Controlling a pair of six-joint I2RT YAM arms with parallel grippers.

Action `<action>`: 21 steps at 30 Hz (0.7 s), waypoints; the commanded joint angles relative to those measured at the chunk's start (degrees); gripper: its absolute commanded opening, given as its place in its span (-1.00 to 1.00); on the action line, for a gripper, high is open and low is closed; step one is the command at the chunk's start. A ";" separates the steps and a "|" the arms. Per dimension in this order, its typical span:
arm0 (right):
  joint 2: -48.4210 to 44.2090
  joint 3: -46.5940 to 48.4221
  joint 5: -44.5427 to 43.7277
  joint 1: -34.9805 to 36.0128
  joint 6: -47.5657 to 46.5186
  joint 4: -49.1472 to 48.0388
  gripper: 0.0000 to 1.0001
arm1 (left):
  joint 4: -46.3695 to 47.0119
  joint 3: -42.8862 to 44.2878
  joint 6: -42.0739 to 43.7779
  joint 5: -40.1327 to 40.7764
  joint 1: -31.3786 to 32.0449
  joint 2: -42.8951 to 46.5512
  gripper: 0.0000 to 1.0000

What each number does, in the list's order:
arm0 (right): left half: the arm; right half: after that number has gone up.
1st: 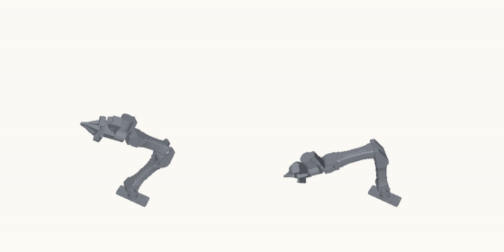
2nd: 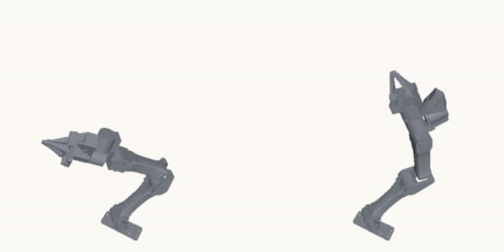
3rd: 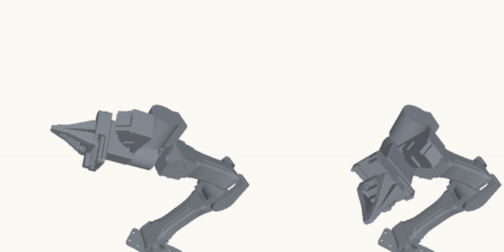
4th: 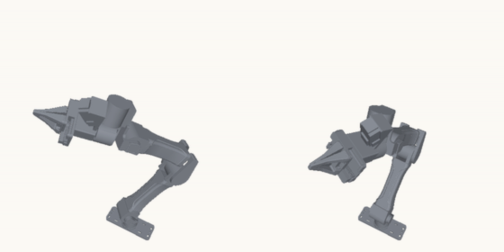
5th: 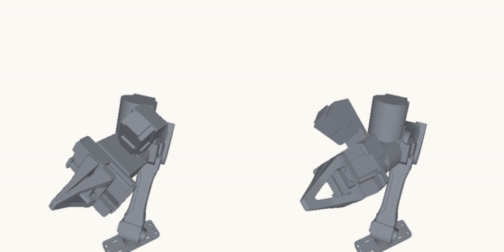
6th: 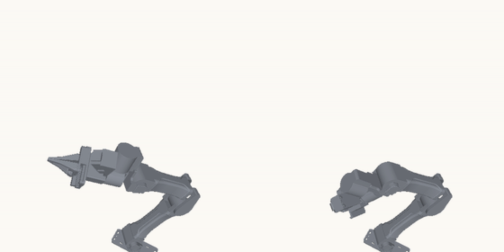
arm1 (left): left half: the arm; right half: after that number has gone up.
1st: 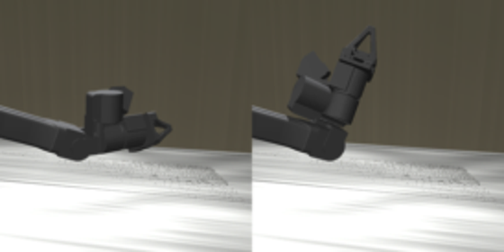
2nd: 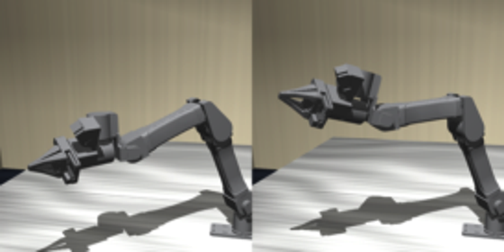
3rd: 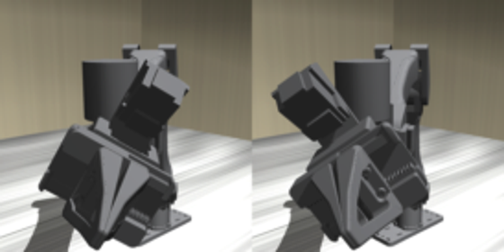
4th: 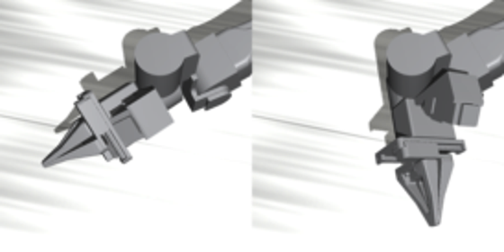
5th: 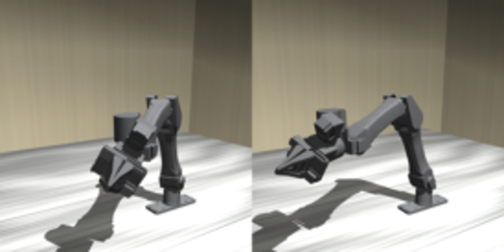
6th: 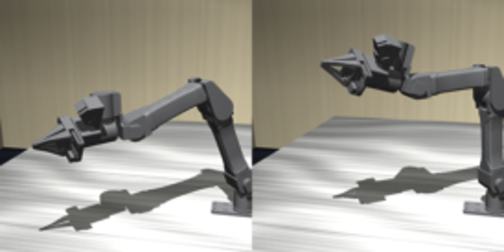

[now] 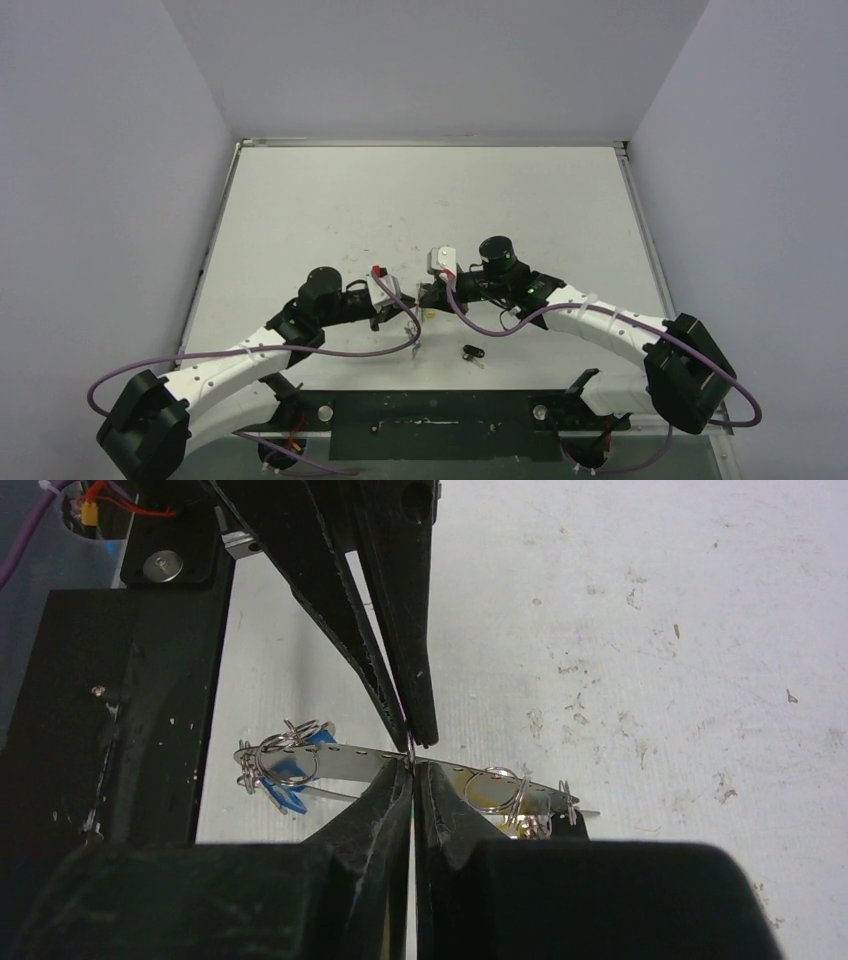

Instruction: Put the keys on the keyring

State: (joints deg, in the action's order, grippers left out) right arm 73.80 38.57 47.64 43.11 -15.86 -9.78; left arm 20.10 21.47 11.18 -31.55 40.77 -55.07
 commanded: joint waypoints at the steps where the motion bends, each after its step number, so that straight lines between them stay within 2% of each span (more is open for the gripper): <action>1: -3.05 4.78 -2.41 0.23 -5.28 8.91 -1.00 | 1.52 0.40 0.76 0.26 0.14 1.70 -0.83; 4: -3.97 8.02 -6.05 1.01 -7.94 19.22 -1.00 | 0.93 0.24 1.29 1.52 0.10 2.67 -0.40; 6: -4.08 10.06 -8.32 1.53 -9.06 25.06 -1.00 | 0.92 0.00 1.47 2.54 0.18 3.17 -0.30; 15: 0.05 21.93 -15.42 3.99 -11.65 47.63 -1.00 | 4.18 -0.45 0.70 1.66 0.16 1.90 -0.36; 21: 6.71 31.31 -17.24 4.08 -9.87 57.78 -1.00 | 12.29 -2.31 -0.23 -2.54 0.20 -0.48 -0.35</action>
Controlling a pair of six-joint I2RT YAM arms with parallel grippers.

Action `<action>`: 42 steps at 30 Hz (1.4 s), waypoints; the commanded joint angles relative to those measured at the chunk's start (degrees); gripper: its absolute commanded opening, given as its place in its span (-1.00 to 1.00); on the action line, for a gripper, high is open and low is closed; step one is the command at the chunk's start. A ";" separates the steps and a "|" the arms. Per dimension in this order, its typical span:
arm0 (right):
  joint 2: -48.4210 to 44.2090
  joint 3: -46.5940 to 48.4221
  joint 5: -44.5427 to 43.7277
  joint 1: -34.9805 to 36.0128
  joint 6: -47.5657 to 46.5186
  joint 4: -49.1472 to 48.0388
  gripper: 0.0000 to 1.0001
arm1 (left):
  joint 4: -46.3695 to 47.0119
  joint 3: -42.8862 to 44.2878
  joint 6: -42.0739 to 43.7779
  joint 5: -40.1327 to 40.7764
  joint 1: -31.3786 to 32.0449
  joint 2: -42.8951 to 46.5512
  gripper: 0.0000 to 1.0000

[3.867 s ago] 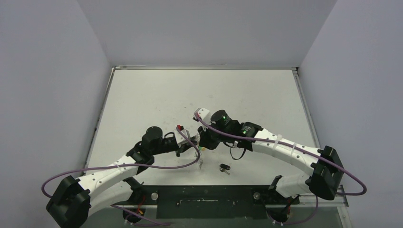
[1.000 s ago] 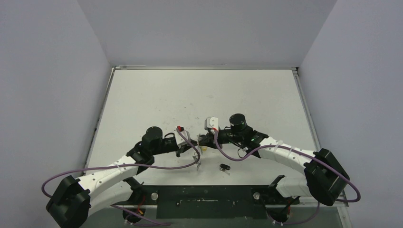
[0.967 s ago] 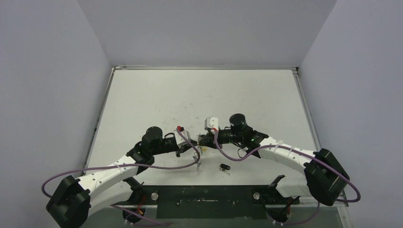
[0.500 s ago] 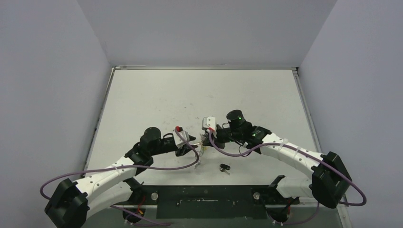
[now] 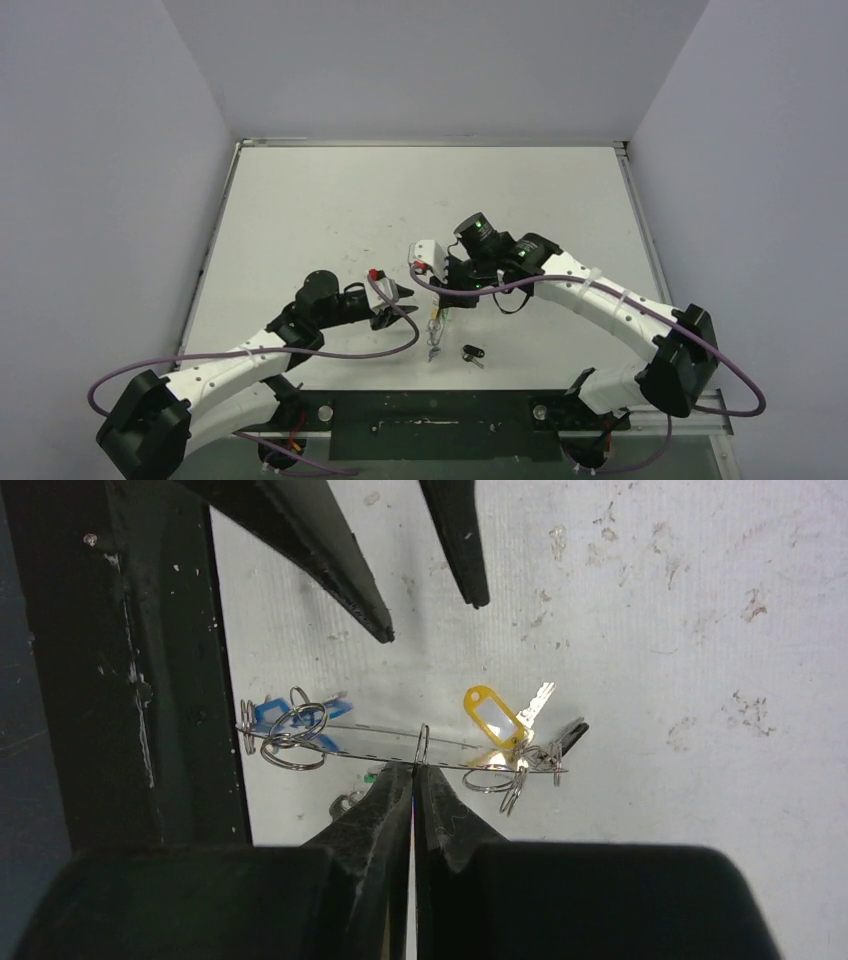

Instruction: Put the keys on the keyring

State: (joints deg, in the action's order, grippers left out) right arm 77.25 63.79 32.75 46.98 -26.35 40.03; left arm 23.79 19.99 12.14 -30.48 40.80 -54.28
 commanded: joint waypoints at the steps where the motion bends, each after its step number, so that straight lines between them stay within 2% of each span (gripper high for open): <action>1: 4.12 7.68 -2.33 0.22 0.94 8.98 -1.00 | 10.74 -1.05 -1.37 -4.15 0.32 -1.89 -0.35; 6: 7.39 10.70 -1.49 0.37 1.91 11.12 -1.00 | 15.86 -1.05 -1.48 -7.57 0.74 -4.61 -0.37; 9: 8.40 11.97 -1.06 0.61 1.72 11.94 -1.00 | 16.50 -0.52 -1.46 -8.13 1.01 -6.09 -0.50; 12: 8.75 12.65 -0.64 0.92 1.35 12.11 -1.00 | 17.40 -0.39 -1.36 -8.30 1.19 -7.51 -0.54; 25: 10.10 14.45 0.12 2.05 0.42 13.63 -1.00 | 20.11 2.00 -1.07 -10.15 1.74 -13.12 -0.54; 42: 11.00 14.83 0.32 2.42 0.33 14.03 -1.00 | 22.43 4.00 -1.65 -12.05 3.04 -17.85 -0.91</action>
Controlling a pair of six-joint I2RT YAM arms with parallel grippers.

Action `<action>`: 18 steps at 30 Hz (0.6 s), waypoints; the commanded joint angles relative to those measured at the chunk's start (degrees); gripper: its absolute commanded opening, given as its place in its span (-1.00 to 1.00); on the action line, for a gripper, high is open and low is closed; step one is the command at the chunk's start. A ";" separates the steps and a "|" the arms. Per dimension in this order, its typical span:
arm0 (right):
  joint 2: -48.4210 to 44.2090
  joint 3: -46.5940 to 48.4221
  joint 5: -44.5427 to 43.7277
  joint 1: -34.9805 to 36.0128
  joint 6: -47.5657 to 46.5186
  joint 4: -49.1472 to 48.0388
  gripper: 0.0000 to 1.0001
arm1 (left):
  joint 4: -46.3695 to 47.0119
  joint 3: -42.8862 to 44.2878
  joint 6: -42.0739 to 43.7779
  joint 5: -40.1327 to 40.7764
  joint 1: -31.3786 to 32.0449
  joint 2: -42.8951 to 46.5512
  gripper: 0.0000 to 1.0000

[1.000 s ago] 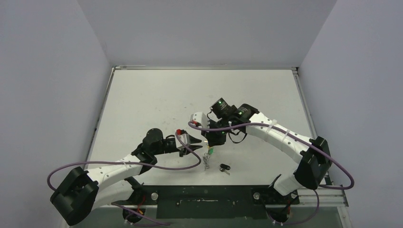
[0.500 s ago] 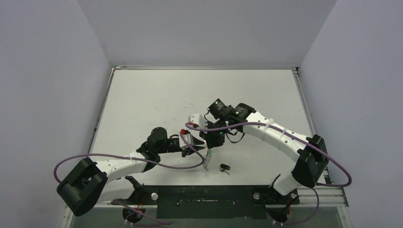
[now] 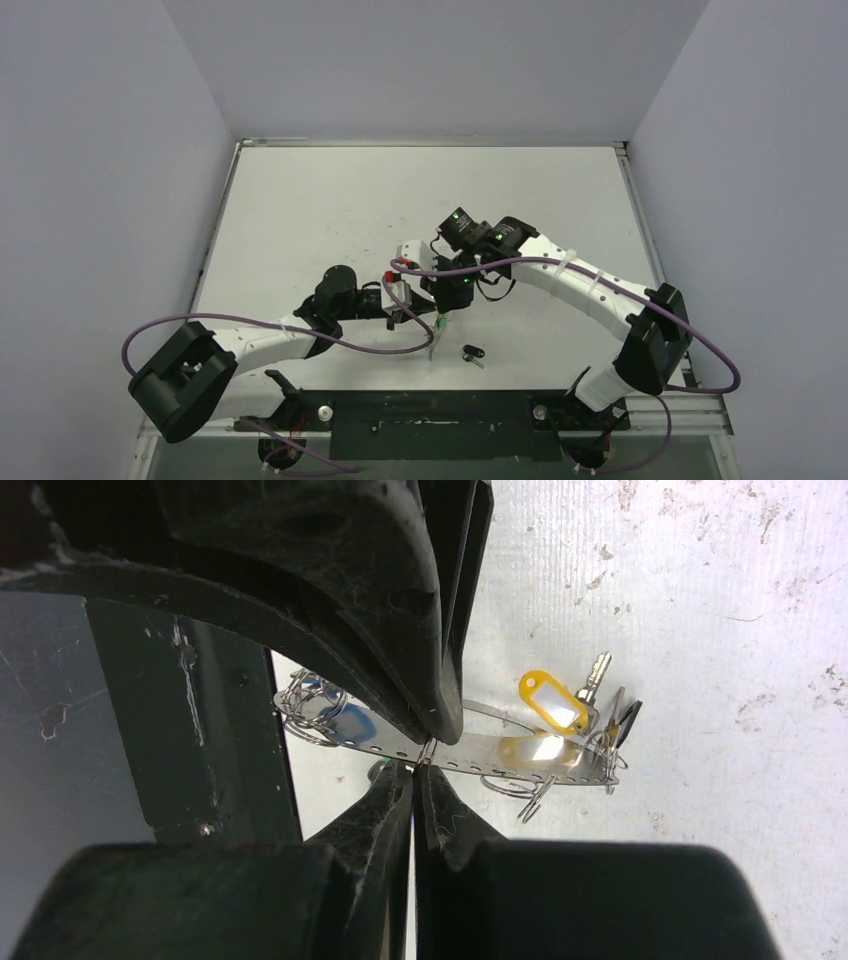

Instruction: Put the keys on the keyring

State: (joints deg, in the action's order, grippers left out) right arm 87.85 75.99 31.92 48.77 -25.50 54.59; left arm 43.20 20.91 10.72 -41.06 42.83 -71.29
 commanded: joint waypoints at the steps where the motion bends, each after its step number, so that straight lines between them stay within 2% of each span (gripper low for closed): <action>1: 0.46 2.62 1.05 0.62 -0.52 -0.49 -1.00 | 3.10 3.16 -0.14 -1.67 1.10 -0.87 -0.91; 3: 0.56 2.64 0.96 0.62 -0.52 -0.40 -1.00 | 3.44 3.24 0.12 -2.53 1.24 -0.74 -0.85; 5: 0.62 2.59 0.87 0.61 -0.52 -0.47 -1.00 | 3.71 3.10 0.58 -2.86 1.50 -0.55 -0.71; 7: 0.57 2.42 0.73 0.62 -0.52 -0.65 -1.00 | 3.87 2.77 0.90 -2.80 1.59 -0.31 -0.68; 18: -0.59 -0.65 2.11 -0.10 0.38 -4.29 -1.00 | 8.74 0.40 -0.04 -2.41 2.22 -0.75 -0.83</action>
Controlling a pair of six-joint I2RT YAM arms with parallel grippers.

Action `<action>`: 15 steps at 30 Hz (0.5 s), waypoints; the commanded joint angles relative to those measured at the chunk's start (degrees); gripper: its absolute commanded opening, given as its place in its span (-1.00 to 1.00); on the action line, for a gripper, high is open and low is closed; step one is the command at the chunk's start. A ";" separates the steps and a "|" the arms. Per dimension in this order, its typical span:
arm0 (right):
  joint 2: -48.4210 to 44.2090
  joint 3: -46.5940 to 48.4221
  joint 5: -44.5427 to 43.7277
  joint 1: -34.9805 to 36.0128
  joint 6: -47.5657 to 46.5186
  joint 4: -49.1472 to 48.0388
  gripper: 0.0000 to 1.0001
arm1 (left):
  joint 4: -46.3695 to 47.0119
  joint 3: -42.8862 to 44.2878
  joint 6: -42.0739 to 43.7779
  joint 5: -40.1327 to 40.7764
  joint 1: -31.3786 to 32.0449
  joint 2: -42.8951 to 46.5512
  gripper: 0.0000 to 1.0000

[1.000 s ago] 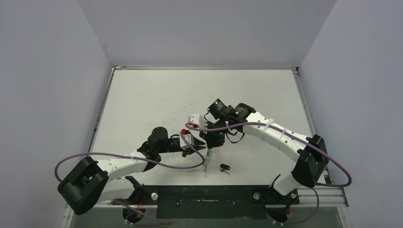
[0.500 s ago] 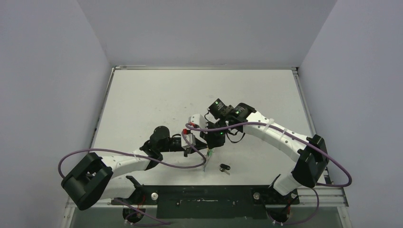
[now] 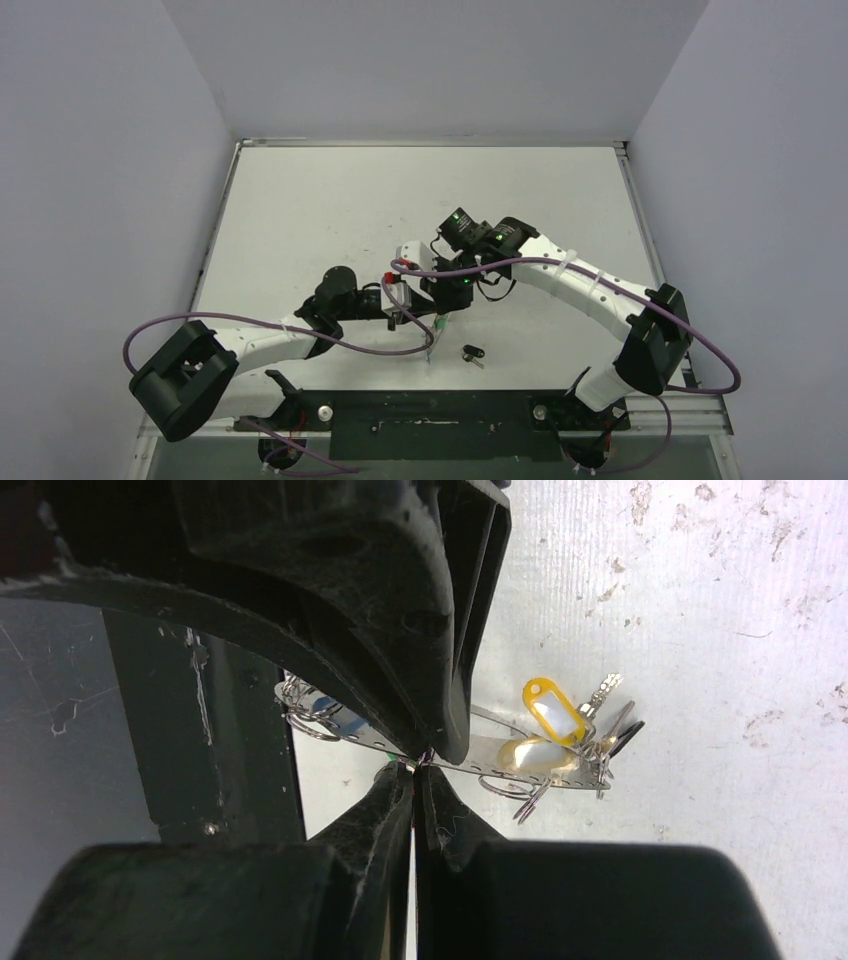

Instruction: Put the keys on the keyring

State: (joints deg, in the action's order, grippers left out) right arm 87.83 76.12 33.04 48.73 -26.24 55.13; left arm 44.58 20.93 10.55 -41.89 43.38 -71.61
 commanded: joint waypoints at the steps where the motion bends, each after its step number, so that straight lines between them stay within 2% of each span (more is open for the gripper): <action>1: -0.90 -1.37 1.13 -0.23 1.23 -5.48 -1.00 | 8.40 -0.04 -0.12 -1.19 1.71 -0.50 -0.83; 4: -1.86 -3.18 1.90 -0.80 1.28 -7.27 -1.00 | 9.89 -0.86 -0.47 -0.74 1.69 -0.70 -0.87; 7: -2.63 -4.40 2.04 -1.17 1.41 -8.60 -1.00 | 9.79 -0.89 -0.54 -1.22 1.75 -0.88 -1.00; 15: -2.61 -4.26 0.78 -1.56 1.34 -8.90 -0.99 | 8.02 -1.13 0.15 0.74 1.80 0.14 -1.00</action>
State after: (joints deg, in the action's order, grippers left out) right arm 85.84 72.27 35.27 47.90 -24.86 50.85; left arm 48.29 19.53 10.33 -41.52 44.21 -72.25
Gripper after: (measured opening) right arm 0.031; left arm 0.015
